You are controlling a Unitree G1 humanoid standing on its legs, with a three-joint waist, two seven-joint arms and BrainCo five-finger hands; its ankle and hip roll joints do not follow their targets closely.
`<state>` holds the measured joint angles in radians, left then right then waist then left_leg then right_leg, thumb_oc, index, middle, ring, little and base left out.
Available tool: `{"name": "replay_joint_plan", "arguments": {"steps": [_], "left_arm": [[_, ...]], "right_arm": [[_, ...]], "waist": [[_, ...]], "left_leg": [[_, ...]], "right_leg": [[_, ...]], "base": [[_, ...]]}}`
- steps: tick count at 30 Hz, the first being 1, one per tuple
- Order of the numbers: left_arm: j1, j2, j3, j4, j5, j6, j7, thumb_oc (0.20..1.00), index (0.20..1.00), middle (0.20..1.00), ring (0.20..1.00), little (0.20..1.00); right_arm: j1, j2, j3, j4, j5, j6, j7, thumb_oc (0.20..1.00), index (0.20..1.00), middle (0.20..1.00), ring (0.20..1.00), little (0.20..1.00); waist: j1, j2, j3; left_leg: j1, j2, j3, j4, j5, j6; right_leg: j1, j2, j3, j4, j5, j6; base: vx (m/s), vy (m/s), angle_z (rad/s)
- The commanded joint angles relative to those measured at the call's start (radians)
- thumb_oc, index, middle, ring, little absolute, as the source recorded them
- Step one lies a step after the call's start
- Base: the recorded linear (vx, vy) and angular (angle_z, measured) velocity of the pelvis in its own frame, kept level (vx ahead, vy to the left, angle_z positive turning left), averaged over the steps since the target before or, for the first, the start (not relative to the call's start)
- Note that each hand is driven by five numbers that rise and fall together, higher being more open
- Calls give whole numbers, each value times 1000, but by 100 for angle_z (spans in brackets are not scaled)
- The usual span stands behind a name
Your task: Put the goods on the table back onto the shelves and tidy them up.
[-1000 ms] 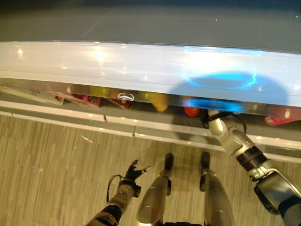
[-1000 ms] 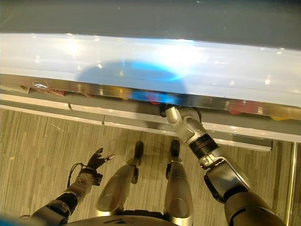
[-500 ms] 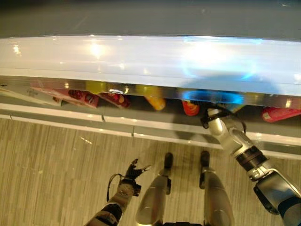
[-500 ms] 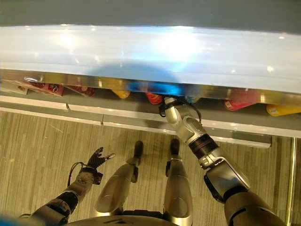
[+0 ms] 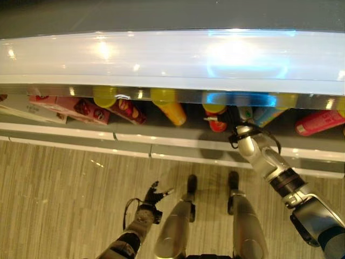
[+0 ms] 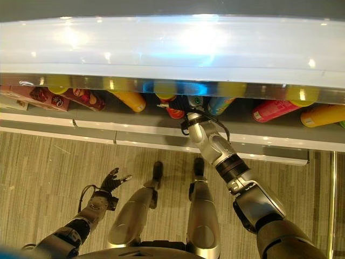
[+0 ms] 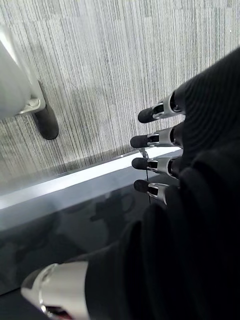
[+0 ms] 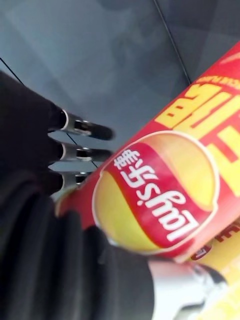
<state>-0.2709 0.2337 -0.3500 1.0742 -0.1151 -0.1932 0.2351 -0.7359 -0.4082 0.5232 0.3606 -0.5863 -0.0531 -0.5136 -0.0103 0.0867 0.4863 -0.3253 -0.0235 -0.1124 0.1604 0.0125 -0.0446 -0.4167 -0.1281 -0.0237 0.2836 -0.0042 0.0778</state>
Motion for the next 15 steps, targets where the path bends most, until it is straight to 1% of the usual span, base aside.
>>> {"name": "replay_joint_plan", "arguments": {"steps": [1, 5, 6, 8, 10, 12, 13, 14, 15], "left_arm": [[9, 3, -2, 12, -28, -7, 32, 1000, 1000, 1000, 1000, 1000], [6, 3, 5, 12, -30, -4, 35, 1000, 1000, 1000, 1000, 1000], [5, 4, 9, 12, -29, -1, 36, 1000, 1000, 1000, 1000, 1000], [7, 3, 12, 13, -30, 1, 36, 1000, 1000, 1000, 1000, 1000], [17, 6, 23, 13, -27, 5, 32, 1000, 1000, 1000, 1000, 1000], [22, 7, 27, 12, -26, 5, 31, 1000, 1000, 1000, 1000, 1000], [30, 10, 44, 16, -29, 8, 27, 1000, 1000, 1000, 1000, 1000], [31, 10, 43, 16, -29, 8, 27, 1000, 1000, 1000, 1000, 1000], [42, 15, 59, 14, -32, 8, 19, 1000, 1000, 1000, 1000, 1000]], "right_arm": [[-1, 26, 3, -94, 14, -32, -8, 1000, 1000, 1000, 1000, 1000], [-4, 8, -11, -160, 13, -43, -10, 1000, 1000, 1000, 1000, 1000], [-3, -2, -20, -215, 15, -53, -10, 1000, 1000, 1000, 1000, 1000], [4, -8, -27, -248, 17, -58, -4, 1000, 1000, 1000, 1000, 1000], [22, -25, -34, -347, 31, -85, 20, 1000, 1000, 1000, 1000, 1000], [33, -31, -35, -376, 39, -91, 40, 1000, 1000, 1000, 1000, 1000], [49, -46, -31, -426, 67, -108, 80, 1000, 1000, 1000, 1000, 1000], [52, -47, -33, -430, 68, -107, 83, 1000, 1000, 1000, 1000, 1000], [64, -65, -21, -488, 123, -134, 153, 1000, 1000, 1000, 1000, 1000]], "waist": [[10, -41, -19], [9, -50, -28], [8, -57, -36], [8, -62, -40], [6, -77, -65], [7, -82, -78], [5, -96, -104], [6, -96, -104], [7, -112, -128]], "left_leg": [[-19, 74, 51, 208, -218, -22], [1, 77, 53, 183, -211, -24], [13, 78, 54, 165, -204, -26], [25, 79, 54, 148, -199, -27], [53, 83, 59, 92, -175, -31], [67, 85, 59, 64, -163, -30], [88, 90, 66, 26, -148, -28], [92, 90, 66, 21, -145, -28], [114, 97, 71, -14, -128, -25]], "right_leg": [[66, -113, 27, -37, -22, 76], [83, -112, 23, -56, -15, 77], [95, -110, 18, -74, -9, 78], [106, -109, 17, -88, -4, 78], [130, -103, 10, -131, 12, 78], [138, -100, 6, -149, 20, 78], [153, -94, 4, -175, 34, 79], [156, -94, 4, -178, 36, 79], [175, -90, 1, -202, 45, 80]], "base": [[0, 0, 0], [0, 0, 0], [0, 0, 0], [0, 0, 0], [18, -7, -1], [29, -20, -5], [23, -24, -9], [29, -43, -11], [38, -35, -12]]}}
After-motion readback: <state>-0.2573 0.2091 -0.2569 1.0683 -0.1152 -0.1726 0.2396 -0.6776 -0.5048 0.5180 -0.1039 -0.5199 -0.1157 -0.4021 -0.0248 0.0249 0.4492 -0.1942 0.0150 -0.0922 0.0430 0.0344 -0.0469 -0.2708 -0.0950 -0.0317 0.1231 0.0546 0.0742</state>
